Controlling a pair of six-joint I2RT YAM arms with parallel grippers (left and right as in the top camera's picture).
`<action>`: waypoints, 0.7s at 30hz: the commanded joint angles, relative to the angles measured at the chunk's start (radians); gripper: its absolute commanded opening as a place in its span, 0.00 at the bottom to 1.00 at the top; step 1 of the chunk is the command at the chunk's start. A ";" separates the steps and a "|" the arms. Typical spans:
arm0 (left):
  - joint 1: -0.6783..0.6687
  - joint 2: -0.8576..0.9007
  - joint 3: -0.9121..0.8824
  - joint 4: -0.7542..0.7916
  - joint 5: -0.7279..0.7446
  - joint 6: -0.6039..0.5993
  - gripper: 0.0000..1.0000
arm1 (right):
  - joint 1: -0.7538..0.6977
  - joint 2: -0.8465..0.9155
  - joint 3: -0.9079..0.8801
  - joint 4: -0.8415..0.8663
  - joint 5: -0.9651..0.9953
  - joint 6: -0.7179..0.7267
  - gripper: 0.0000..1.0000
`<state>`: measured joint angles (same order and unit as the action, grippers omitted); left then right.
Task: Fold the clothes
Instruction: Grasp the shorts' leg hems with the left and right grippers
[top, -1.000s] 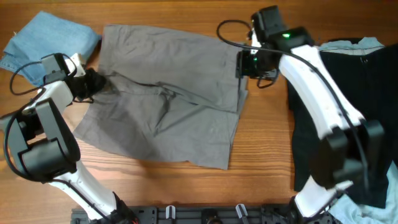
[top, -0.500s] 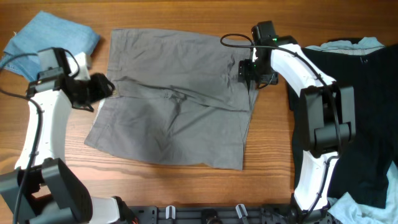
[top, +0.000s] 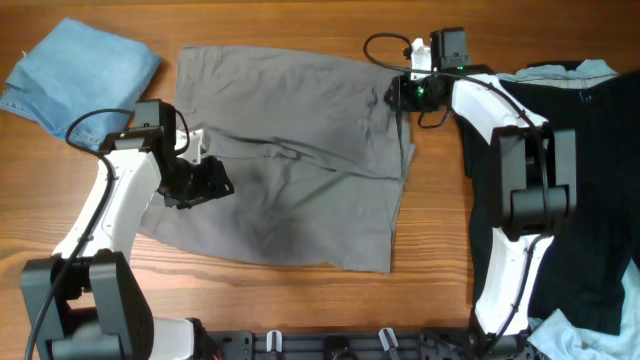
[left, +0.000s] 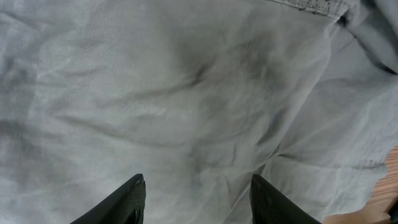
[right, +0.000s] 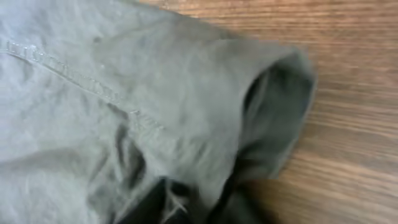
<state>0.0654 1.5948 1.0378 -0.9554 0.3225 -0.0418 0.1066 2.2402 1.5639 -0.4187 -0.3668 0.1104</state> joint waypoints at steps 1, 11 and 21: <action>-0.003 -0.003 -0.007 -0.003 -0.003 0.012 0.54 | -0.015 0.038 0.002 0.124 0.008 0.084 0.04; -0.003 -0.003 -0.007 0.002 -0.033 0.012 0.65 | -0.138 -0.037 0.218 0.145 0.000 0.100 1.00; 0.002 0.008 -0.006 0.187 -0.274 -0.005 0.78 | -0.096 -0.495 0.218 -0.755 -0.003 -0.129 1.00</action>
<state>0.0654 1.5955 1.0321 -0.7902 0.1646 -0.0391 -0.0429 1.8587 1.7756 -1.0840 -0.3664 0.0917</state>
